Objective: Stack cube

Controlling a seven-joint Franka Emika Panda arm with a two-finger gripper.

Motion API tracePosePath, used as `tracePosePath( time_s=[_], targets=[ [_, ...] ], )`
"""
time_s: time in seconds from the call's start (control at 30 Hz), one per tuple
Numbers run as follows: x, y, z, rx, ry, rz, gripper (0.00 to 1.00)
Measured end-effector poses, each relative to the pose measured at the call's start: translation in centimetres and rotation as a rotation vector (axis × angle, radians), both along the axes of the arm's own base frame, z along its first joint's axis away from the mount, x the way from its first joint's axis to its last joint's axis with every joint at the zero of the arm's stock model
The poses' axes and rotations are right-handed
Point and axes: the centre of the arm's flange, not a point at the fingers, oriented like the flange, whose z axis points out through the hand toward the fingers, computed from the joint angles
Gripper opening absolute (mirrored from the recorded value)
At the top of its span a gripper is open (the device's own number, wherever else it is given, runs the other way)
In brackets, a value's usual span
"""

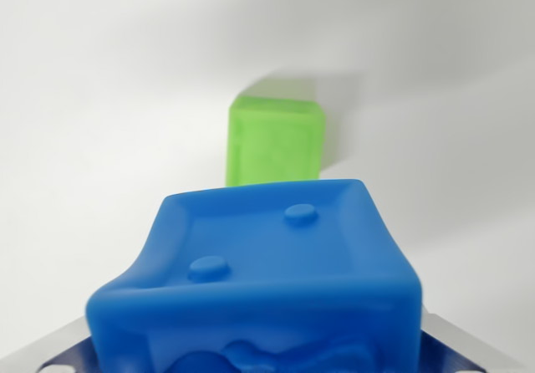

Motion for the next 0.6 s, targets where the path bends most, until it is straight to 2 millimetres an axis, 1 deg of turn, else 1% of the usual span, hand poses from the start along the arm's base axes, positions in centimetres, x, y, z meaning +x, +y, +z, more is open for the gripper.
tracePosePath(
  time_s=[0.17,0.6],
  targets=[
    [0.0,0.0,-1.8,0.0,0.004,0.0,0.0],
    [0.0,0.0,-5.3,0.0,0.003,0.0,0.0]
  ],
)
